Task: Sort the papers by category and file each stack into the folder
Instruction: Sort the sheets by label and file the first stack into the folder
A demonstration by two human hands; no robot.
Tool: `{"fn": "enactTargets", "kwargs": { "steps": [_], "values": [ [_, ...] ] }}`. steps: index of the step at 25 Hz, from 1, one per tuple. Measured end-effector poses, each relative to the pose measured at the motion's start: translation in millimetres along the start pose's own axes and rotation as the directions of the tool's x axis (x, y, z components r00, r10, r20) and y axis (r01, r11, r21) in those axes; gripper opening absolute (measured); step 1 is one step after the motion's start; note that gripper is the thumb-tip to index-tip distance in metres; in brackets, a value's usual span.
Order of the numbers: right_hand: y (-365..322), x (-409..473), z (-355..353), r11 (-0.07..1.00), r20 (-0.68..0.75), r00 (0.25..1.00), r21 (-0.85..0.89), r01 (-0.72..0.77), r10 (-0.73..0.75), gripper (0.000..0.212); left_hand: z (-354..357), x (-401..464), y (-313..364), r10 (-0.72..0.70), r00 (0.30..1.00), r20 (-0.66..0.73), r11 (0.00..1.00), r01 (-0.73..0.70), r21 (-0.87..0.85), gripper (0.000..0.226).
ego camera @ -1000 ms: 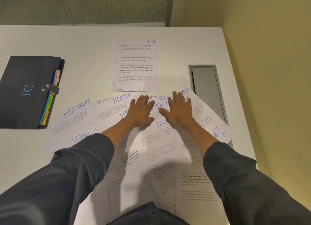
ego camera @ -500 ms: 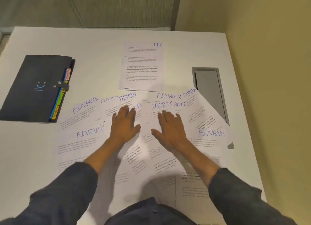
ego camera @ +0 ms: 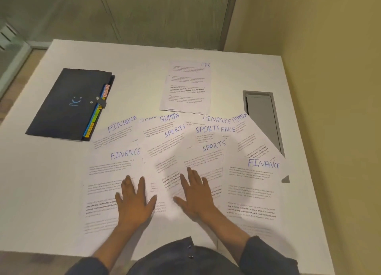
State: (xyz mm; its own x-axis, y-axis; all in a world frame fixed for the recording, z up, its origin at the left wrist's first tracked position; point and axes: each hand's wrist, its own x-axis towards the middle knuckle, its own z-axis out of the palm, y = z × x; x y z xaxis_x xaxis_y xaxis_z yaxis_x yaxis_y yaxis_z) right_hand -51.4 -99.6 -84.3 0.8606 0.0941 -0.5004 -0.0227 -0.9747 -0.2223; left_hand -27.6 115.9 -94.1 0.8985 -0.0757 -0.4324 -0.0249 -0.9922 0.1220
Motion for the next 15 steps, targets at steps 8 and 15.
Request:
{"fn": "enactTargets", "kwargs": {
  "steps": [8,15],
  "values": [
    [20.1,27.2,-27.1,0.999,-0.076,0.997,0.048,-0.014,0.018,0.078,-9.5,28.4,15.2,0.032,0.999,-0.004,0.999,-0.032,-0.027,0.082],
    [28.1,-13.1,-15.0,0.955,-0.115,0.955,0.152,-0.255,0.273,0.084,-7.5,32.3,31.4,0.057,0.995,-0.08,0.998,-0.059,-0.017,0.077]
  ]
}}
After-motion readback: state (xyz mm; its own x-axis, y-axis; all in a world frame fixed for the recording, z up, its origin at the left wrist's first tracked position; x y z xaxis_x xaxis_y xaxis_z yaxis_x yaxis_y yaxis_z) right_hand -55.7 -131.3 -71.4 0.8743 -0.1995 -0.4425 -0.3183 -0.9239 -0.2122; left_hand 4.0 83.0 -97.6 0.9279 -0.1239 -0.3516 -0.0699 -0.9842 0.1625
